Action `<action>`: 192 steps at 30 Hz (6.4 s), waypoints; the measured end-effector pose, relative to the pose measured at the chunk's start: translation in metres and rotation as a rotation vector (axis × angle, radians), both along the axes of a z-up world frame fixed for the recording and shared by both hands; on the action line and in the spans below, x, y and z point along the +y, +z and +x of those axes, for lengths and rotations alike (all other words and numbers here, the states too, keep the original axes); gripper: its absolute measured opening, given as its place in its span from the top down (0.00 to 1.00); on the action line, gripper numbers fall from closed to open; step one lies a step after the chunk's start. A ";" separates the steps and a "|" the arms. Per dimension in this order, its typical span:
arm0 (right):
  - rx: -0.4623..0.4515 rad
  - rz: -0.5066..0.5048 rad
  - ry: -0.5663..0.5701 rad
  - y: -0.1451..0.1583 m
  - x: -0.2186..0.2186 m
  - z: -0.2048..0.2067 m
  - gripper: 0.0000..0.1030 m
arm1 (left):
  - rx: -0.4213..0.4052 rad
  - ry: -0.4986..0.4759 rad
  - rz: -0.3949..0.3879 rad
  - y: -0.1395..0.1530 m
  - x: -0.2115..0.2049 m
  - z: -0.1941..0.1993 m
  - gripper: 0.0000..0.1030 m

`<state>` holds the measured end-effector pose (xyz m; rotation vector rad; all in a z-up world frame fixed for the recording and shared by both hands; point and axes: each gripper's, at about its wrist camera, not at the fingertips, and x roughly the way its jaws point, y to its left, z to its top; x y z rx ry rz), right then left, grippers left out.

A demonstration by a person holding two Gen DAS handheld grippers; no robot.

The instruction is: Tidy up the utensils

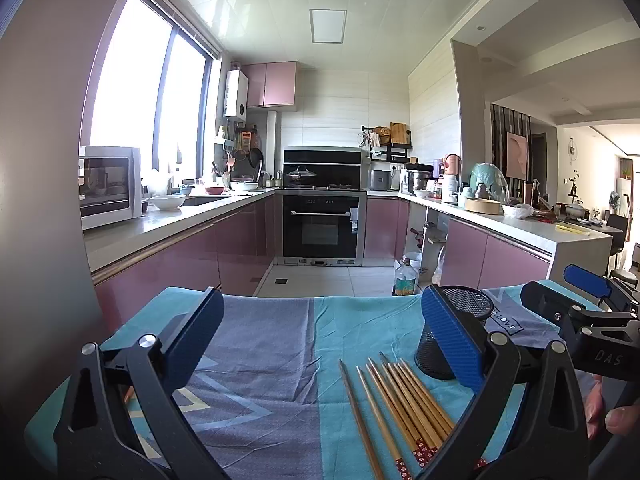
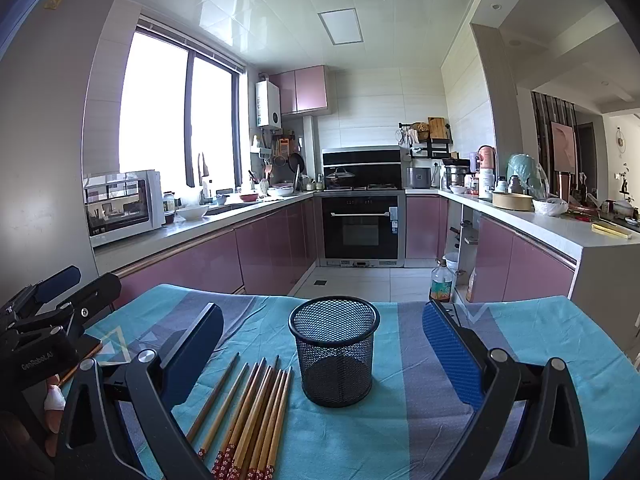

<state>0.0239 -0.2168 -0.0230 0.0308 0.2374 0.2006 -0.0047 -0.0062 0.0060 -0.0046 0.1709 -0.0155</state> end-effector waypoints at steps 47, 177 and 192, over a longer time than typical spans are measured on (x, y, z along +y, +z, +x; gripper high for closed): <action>-0.003 0.005 -0.003 0.003 0.000 0.001 0.06 | 0.002 -0.002 -0.008 0.001 0.000 0.001 0.05; 0.168 0.063 0.356 0.070 -0.030 0.073 0.95 | 0.280 -0.526 -0.284 0.088 0.003 0.120 0.93; 0.119 0.041 0.289 0.083 -0.049 0.104 0.95 | 0.241 -0.559 -0.239 0.132 -0.059 0.168 0.93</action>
